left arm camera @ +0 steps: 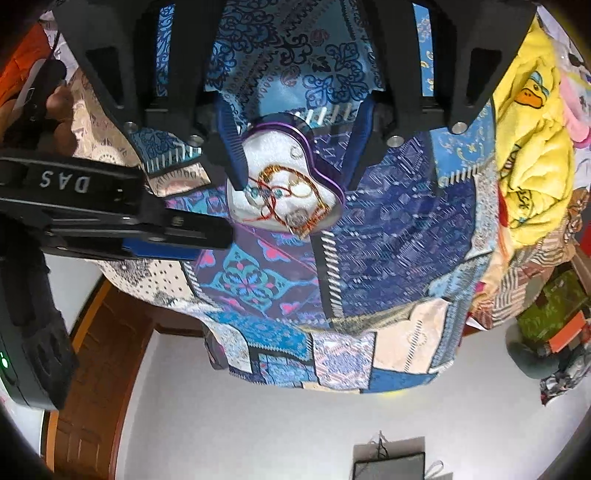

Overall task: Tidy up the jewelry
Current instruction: 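Lower the ring into the heart box with the left gripper while the right drops the bracelet in, then withdraw both grippers from the box toward the last gold ring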

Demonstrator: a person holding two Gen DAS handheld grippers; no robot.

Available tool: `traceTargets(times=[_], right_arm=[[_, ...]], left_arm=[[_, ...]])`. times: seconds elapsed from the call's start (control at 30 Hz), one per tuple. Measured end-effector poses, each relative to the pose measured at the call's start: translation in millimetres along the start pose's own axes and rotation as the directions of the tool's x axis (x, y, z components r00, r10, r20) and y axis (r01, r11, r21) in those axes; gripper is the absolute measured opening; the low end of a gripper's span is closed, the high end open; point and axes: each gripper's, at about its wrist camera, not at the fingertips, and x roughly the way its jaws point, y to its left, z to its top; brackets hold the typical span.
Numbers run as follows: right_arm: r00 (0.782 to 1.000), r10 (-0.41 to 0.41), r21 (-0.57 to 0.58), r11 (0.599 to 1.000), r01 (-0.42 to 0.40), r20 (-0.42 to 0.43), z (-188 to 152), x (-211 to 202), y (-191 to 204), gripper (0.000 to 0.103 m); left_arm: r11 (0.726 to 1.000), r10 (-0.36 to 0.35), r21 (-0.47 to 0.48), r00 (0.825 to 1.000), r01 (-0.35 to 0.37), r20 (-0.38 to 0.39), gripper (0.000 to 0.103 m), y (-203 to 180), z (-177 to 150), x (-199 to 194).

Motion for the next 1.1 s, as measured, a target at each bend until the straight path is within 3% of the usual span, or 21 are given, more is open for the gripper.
traceTargets(times=[0.23, 0.53, 0.83, 1.1], right_arm=[[0.993, -0.107, 0.014, 0.994, 0.106, 0.06, 0.3, -31.5, -21.3, 0.043], [0.972, -0.22, 0.08, 0.974, 0.214, 0.082, -7.9, -63.5, -72.1, 0.043], [0.973, -0.227, 0.124, 0.967, 0.221, 0.034, -24.7, -62.3, -101.8, 0.043], [0.98, -0.192, 0.038, 0.98, 0.194, -0.052, -30.7, -28.7, -97.4, 0.043]], left_arm=[[1.0, 0.01, -0.025, 1.0, -0.009, 0.021, 0.057, -2.0, 14.7, -5.3], [0.998, -0.041, -0.05, 0.999, 0.042, 0.014, 0.058, -20.4, 35.9, 5.1], [0.995, -0.093, 0.031, 0.995, 0.094, -0.043, 0.058, -64.7, 47.7, 39.5], [0.995, -0.098, 0.025, 0.993, 0.1, -0.07, 0.058, -70.2, 52.2, 64.7]])
